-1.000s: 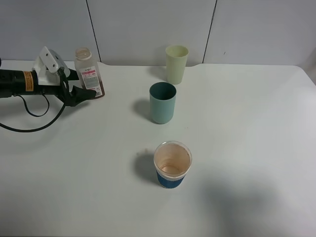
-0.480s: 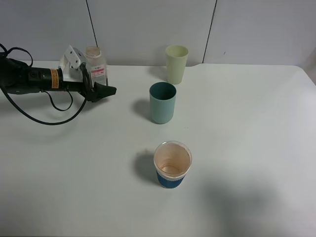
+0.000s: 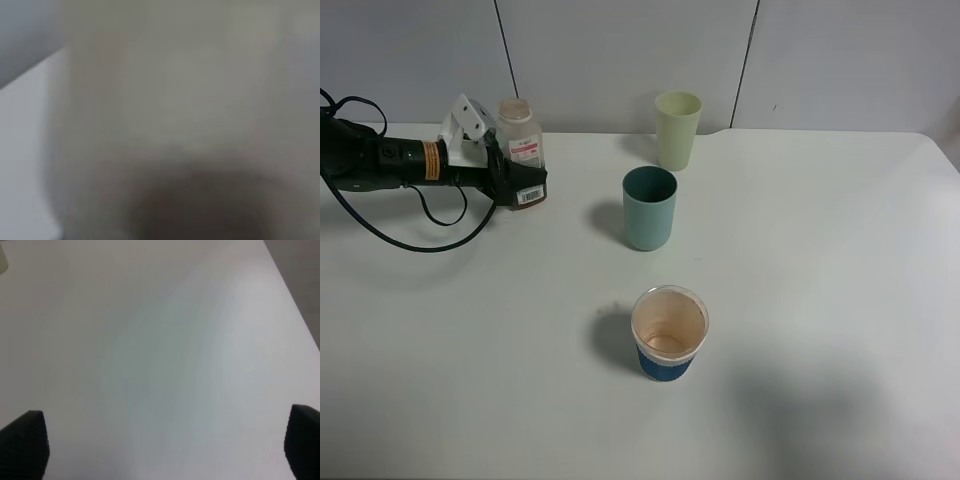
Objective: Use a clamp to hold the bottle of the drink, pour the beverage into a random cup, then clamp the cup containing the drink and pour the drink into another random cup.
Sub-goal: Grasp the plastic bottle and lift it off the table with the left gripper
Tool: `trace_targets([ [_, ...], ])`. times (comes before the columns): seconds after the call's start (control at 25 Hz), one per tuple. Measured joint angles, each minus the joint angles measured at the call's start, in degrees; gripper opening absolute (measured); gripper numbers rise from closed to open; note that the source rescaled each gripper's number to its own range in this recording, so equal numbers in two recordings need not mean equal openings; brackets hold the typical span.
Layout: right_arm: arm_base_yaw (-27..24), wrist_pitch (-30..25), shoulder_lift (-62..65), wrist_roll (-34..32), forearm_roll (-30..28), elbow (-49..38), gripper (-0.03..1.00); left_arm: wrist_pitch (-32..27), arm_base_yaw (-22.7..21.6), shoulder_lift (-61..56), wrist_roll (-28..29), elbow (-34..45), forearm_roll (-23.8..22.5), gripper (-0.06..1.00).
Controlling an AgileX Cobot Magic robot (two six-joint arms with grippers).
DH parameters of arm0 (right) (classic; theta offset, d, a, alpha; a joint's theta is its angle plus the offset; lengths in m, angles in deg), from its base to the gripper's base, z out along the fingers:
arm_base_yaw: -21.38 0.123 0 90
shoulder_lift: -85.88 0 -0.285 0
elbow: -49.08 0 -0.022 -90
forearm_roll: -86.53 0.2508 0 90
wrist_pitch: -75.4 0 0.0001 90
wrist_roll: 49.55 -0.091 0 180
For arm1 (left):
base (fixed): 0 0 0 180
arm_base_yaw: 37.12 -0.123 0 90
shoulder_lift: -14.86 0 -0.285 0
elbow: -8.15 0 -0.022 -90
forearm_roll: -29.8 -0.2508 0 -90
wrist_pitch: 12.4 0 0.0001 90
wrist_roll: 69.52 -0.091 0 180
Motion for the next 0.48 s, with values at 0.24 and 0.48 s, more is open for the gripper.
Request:
trace_targets([
  [0.24,0.0,0.0,0.0,0.0,0.0,0.0,1.0,-0.9,0.0,-0.1,0.1,0.0,0.8,0.05],
  [0.48,0.0,0.0,0.0,0.0,0.0,0.0,1.0,-7.6,2.2,-3.0,3.0,0.5,3.7,0.05],
])
